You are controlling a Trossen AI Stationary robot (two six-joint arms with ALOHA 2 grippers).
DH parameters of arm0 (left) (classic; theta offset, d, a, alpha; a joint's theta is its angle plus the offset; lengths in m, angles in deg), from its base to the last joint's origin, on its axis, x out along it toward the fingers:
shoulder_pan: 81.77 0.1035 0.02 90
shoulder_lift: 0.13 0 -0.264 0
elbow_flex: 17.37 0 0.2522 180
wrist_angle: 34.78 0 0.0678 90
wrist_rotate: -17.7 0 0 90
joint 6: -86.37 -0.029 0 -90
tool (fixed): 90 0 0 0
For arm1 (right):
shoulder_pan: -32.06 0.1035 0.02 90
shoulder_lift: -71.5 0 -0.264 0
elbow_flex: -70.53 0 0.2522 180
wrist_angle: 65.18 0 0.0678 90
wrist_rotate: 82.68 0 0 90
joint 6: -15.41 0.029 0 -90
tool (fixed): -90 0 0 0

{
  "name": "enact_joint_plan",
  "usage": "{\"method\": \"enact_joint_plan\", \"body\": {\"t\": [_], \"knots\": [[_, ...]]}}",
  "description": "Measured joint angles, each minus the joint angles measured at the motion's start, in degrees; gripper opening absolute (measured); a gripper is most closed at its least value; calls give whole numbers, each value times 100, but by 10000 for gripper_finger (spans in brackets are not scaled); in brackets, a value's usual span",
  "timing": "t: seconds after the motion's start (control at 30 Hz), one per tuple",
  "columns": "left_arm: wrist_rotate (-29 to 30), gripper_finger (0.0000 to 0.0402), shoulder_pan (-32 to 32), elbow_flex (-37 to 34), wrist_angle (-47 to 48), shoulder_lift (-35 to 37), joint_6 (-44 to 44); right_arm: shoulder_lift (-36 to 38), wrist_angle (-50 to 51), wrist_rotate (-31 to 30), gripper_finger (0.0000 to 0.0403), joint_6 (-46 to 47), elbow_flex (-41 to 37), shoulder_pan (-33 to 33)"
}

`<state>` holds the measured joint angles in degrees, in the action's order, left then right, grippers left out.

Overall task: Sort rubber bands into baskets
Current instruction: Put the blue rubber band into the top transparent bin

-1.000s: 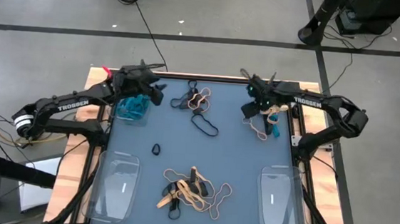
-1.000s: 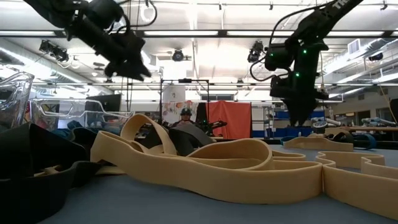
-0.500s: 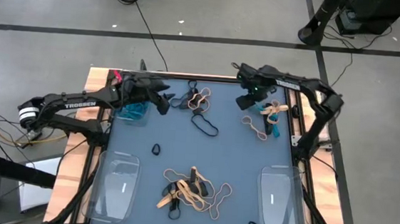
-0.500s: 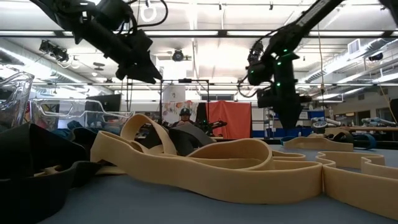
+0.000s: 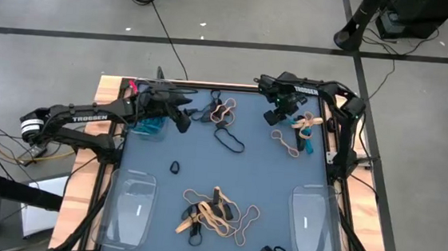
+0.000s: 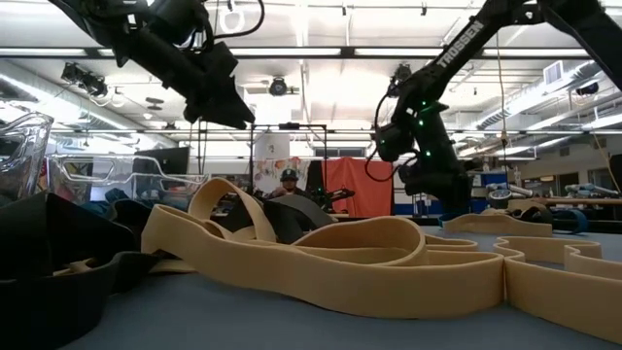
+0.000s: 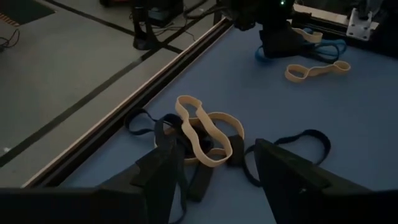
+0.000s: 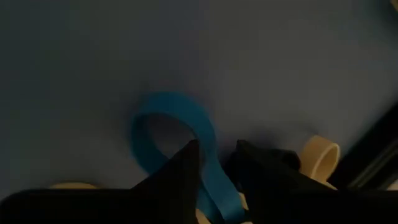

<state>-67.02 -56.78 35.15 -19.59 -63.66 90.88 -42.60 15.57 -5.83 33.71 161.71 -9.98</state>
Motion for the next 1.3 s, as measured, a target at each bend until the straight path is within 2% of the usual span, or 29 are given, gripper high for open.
{"method": "enact_joint_plan", "body": {"t": [0.1,0.2,0.27,0.5,0.7,0.83,1.03,1.13,1.3], "knots": [[1,215,-1,0,-94,0,-1,-25,100,-35,81,-54,21,0],[2,215,-2,0,-184,0,-1,-23,150,8,28,-254,28,0],[2,215,0,0,-260,0,-1,-22,268,10,11,-430,28,7],[2,215,-4,0,-336,0,43,216,500,33,6,-465,26,276],[3,215,-122,-23,-792,-275,334,1113,439,-273,4,-47,26,969],[-112,215,-357,-83,-1552,-696,314,1862,363,-451,3,7,26,1633],[-580,215,-605,-87,-2736,-1220,150,2902,-243,-21,2,188,26,2216],[-802,215,-705,-87,-3330,-1363,180,3161,-616,-17,2,254,26,2446],[-807,215,-988,-87,-4089,-1666,368,3233,-1207,59,2,266,26,2850]]}}
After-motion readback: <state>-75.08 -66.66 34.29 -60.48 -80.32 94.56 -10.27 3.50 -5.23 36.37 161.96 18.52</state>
